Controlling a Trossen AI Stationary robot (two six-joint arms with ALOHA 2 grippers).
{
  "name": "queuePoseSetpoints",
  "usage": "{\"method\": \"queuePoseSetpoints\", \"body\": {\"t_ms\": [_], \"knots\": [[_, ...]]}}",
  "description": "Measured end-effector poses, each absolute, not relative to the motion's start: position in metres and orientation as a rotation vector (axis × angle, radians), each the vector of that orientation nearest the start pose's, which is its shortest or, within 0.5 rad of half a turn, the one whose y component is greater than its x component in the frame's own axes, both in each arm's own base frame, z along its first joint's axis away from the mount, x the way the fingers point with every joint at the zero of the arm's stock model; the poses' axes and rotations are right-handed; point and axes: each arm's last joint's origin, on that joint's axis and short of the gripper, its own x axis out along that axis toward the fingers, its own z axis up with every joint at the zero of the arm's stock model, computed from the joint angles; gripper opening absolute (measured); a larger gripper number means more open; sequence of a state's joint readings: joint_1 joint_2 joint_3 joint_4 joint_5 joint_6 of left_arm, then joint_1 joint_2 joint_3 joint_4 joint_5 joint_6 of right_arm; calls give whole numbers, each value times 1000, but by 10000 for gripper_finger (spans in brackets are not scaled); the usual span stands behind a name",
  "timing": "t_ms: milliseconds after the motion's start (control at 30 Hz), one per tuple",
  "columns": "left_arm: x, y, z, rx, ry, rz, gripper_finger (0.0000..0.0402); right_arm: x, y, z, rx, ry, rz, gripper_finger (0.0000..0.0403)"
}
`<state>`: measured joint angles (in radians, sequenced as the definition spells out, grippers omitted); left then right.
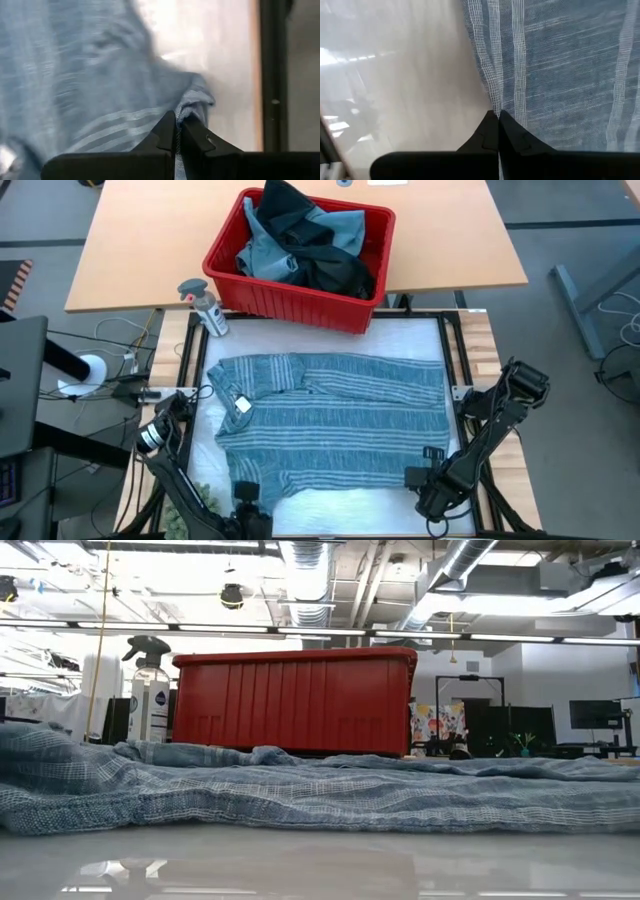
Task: Fold Laundry from Bin
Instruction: Fold the light blue shirt
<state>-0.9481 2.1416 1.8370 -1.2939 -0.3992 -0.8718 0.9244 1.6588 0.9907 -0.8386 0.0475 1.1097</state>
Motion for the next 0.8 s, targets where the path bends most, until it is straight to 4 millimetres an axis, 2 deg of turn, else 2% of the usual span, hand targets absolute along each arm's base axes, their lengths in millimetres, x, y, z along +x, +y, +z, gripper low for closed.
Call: {"method": "queuePoseSetpoints", "body": {"t_ms": [133,333,533,800], "knots": [[244,-310,238,275,1246,233,0,176,220,180,176,1504,-169,18],[250,-285,265,267,1151,332,0,187,212,203,190,1535,-274,18],[261,-264,263,349,1169,410,0,196,195,213,284,1553,-489,18],[271,-245,262,401,1143,492,0,210,178,225,325,1561,-575,18]]}}
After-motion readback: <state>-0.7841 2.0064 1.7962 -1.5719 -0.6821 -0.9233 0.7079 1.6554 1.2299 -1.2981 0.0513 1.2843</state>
